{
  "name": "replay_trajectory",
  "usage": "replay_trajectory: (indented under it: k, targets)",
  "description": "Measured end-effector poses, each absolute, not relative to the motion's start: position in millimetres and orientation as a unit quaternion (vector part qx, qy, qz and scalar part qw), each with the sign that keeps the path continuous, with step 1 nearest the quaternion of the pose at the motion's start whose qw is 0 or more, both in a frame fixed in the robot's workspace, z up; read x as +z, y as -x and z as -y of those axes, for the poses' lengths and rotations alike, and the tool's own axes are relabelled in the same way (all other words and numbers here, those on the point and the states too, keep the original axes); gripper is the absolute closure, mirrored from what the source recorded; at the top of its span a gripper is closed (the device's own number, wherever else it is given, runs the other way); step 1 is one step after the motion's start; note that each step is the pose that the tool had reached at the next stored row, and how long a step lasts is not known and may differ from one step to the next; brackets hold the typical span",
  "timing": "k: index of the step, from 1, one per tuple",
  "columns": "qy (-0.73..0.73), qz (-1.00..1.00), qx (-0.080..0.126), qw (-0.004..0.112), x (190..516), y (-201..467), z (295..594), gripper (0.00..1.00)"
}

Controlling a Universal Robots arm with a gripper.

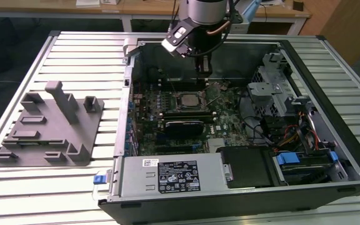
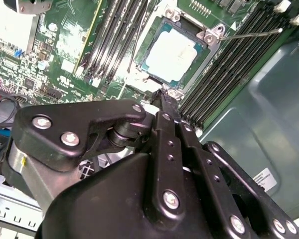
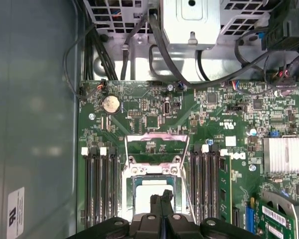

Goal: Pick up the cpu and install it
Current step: 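Close the cpu cover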

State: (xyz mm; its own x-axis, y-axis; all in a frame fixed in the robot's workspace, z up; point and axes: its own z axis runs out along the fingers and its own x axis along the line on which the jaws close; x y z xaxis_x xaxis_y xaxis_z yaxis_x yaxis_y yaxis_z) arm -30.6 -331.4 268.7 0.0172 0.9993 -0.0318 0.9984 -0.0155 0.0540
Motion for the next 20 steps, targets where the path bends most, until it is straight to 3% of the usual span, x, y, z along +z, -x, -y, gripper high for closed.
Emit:
replay_trajectory:
  k: [20]
  targets:
    - [-0.713,-0.701,0.008,0.03,268.6,8.1,331.4,0.89]
